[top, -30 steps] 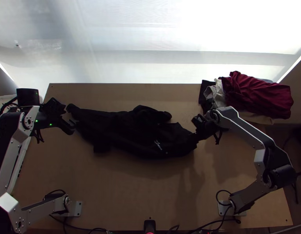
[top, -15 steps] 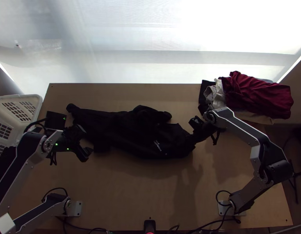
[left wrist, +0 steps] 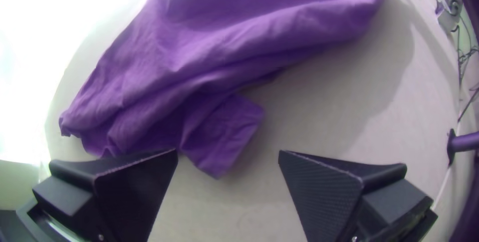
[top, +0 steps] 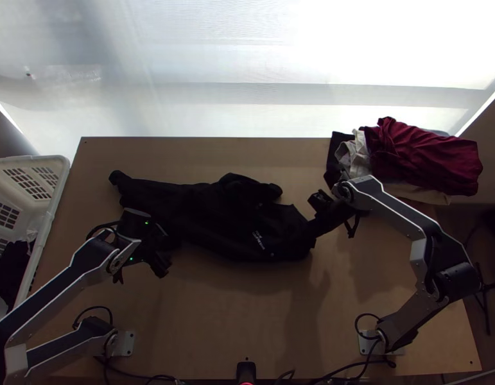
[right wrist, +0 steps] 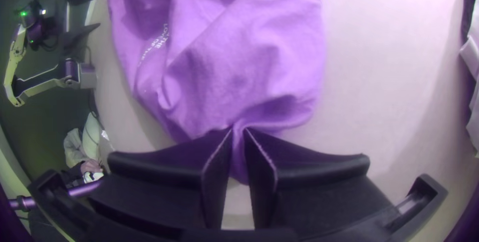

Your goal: Fold the t-shirt

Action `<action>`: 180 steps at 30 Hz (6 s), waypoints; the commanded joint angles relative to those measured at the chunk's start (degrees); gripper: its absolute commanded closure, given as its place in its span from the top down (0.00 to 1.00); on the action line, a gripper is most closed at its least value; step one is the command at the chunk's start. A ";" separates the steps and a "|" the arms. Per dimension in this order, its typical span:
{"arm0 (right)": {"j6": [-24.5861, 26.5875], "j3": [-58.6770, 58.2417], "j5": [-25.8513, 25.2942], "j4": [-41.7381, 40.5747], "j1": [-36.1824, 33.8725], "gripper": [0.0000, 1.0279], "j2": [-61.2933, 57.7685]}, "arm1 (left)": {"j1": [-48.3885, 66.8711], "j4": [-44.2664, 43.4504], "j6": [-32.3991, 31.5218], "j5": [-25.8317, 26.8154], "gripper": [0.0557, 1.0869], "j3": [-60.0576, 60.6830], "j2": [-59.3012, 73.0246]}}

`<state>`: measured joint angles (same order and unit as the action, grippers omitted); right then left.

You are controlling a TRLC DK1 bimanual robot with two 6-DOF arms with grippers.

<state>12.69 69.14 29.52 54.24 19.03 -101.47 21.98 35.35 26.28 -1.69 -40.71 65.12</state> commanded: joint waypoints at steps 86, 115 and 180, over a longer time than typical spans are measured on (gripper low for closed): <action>-24.90 -3.58 4.85 -32.79 -14.10 0.03 49.35 | -39.73 -36.76 -10.81 22.08 0.04 0.63 -33.75; -1.35 47.57 -25.83 -35.08 -3.65 0.03 -28.87 | -29.89 -50.82 -1.23 3.98 0.04 -28.90 39.47; -3.28 8.02 -23.37 -23.04 -1.80 0.03 -6.63 | -25.84 -34.04 17.05 7.23 0.04 -2.45 20.75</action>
<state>9.04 77.38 6.33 31.97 19.40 -111.44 -3.31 2.04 43.55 5.96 -42.15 86.17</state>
